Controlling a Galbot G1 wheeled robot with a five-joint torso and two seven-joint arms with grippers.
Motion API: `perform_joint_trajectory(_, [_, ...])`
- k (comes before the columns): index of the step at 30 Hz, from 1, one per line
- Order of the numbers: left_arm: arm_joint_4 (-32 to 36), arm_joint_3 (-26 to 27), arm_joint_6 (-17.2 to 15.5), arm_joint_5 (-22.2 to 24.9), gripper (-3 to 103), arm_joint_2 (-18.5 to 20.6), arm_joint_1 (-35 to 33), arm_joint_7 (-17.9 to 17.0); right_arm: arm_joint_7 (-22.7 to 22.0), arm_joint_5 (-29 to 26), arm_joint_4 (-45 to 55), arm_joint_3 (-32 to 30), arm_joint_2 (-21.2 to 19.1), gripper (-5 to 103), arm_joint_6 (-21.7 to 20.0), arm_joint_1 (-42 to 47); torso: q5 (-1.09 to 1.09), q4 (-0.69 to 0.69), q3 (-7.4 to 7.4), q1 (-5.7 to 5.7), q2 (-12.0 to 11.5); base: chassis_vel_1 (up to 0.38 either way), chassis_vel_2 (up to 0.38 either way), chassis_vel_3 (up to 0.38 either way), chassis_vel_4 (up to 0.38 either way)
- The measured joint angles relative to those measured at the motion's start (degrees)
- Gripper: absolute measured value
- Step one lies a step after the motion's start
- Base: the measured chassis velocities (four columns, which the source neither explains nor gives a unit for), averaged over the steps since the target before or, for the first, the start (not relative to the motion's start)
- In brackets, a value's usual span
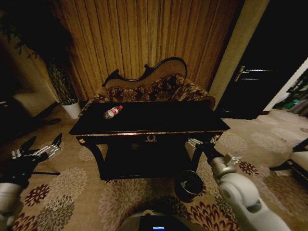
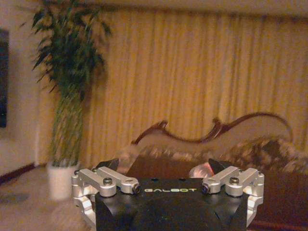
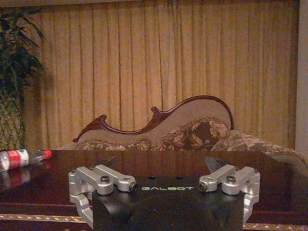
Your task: Move to the front of the table and place the trash on the table into the trash bin.
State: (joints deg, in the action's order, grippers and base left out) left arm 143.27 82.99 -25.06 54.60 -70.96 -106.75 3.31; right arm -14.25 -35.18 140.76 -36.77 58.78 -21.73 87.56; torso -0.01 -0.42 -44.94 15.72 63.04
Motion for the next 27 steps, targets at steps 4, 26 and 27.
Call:
perform_joint_trajectory(4, [0.01,1.33,-1.52,1.33,100,1.26,0.38,-0.74,-0.52,-1.40,0.69,0.02,-0.82,100,-1.71,-1.34,0.01,0.00,0.00,0.00,0.00,0.000,0.000,0.000,0.000])
perform_joint_trajectory(26, [0.01,3.88,-0.73,2.17,100,2.74,0.98,1.82,-0.55,-0.40,0.41,1.87,-0.16,100,-1.81,-2.39,0.01,0.00,-0.01,0.00,0.00,-0.048,0.042,0.046,-0.043])
perform_joint_trajectory(27, [0.01,3.76,-0.72,2.11,100,2.71,1.01,1.82,-0.54,-0.30,0.38,1.94,-0.08,100,-1.80,-2.38,0.01,0.00,-0.01,0.01,0.00,-0.113,0.101,0.122,-0.123])
